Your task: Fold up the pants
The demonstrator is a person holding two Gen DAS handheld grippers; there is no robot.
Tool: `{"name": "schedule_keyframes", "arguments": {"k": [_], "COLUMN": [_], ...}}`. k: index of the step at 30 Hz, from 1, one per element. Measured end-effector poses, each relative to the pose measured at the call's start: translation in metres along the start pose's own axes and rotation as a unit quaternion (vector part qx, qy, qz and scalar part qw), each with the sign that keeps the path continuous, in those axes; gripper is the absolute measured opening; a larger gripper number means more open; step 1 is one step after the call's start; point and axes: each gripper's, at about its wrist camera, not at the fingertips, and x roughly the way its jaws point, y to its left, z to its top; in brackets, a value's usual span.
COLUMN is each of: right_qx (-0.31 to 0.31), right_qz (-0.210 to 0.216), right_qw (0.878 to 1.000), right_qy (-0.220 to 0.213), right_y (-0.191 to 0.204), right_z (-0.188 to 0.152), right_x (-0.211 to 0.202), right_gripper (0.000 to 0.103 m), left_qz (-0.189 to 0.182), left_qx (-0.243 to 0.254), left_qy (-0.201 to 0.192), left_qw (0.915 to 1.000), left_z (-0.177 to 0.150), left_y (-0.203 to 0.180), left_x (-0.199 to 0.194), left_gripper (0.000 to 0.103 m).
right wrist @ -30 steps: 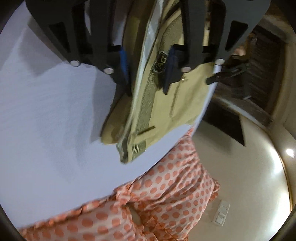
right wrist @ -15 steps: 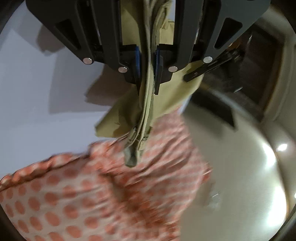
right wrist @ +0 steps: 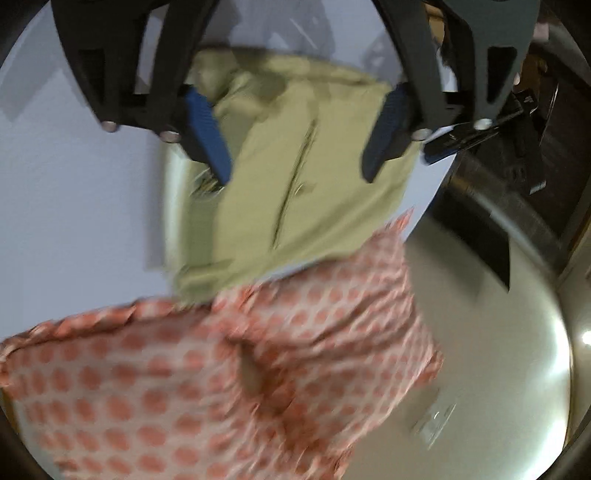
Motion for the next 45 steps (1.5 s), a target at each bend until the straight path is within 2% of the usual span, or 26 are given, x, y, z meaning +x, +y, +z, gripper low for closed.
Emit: {"name": "schedule_keyframes", "arguments": {"k": [3, 5, 7, 8, 10, 13, 16, 18, 22, 25, 32, 45], "right_qx": [0.023, 0.036, 0.036, 0.024, 0.001, -0.054, -0.108, -0.121, -0.115, -0.125, -0.123, -0.125], "right_qz": [-0.024, -0.023, -0.052, -0.077, -0.096, -0.14, -0.188, -0.199, -0.236, -0.284, -0.292, -0.292], "right_qw": [0.998, 0.998, 0.998, 0.997, 0.995, 0.988, 0.976, 0.973, 0.964, 0.95, 0.948, 0.948], "right_qy": [0.046, 0.038, 0.03, 0.017, -0.003, -0.021, -0.007, 0.004, 0.035, 0.042, 0.03, 0.029], "right_y": [-0.006, -0.009, -0.003, 0.005, 0.017, 0.047, 0.069, 0.074, 0.072, 0.073, 0.073, 0.074], "right_z": [-0.01, -0.013, -0.019, -0.025, -0.041, -0.072, -0.101, -0.108, -0.117, -0.125, -0.131, -0.131], "right_x": [0.028, 0.022, 0.008, -0.003, -0.021, -0.026, -0.013, -0.003, 0.02, 0.023, 0.021, 0.021], "right_gripper": [0.082, 0.082, 0.085, 0.089, 0.101, 0.102, 0.102, 0.102, 0.102, 0.102, 0.102, 0.102], "left_qz": [0.013, 0.039, 0.05, 0.054, 0.065, 0.12, 0.166, 0.178, 0.164, 0.156, 0.153, 0.153], "left_qx": [-0.008, 0.02, 0.027, 0.028, 0.028, 0.035, 0.048, 0.049, 0.029, 0.024, 0.029, 0.03], "left_qy": [0.051, 0.042, 0.042, 0.033, 0.021, 0.015, 0.03, 0.037, 0.056, 0.052, 0.036, 0.035], "left_qw": [0.9986, 0.9981, 0.9975, 0.9976, 0.9973, 0.992, 0.9844, 0.9821, 0.9845, 0.9861, 0.9872, 0.9872], "left_z": [-0.009, -0.015, -0.022, -0.028, -0.041, -0.071, -0.088, -0.092, -0.095, -0.096, -0.102, -0.101], "left_y": [-0.007, -0.02, -0.026, -0.027, -0.027, -0.026, -0.026, -0.022, -0.011, -0.008, -0.009, -0.008], "left_x": [0.036, 0.035, 0.025, 0.015, -0.002, -0.023, -0.025, -0.023, -0.014, -0.014, -0.016, -0.016], "left_gripper": [0.071, 0.075, 0.083, 0.085, 0.093, 0.099, 0.1, 0.101, 0.101, 0.101, 0.101, 0.101]}}
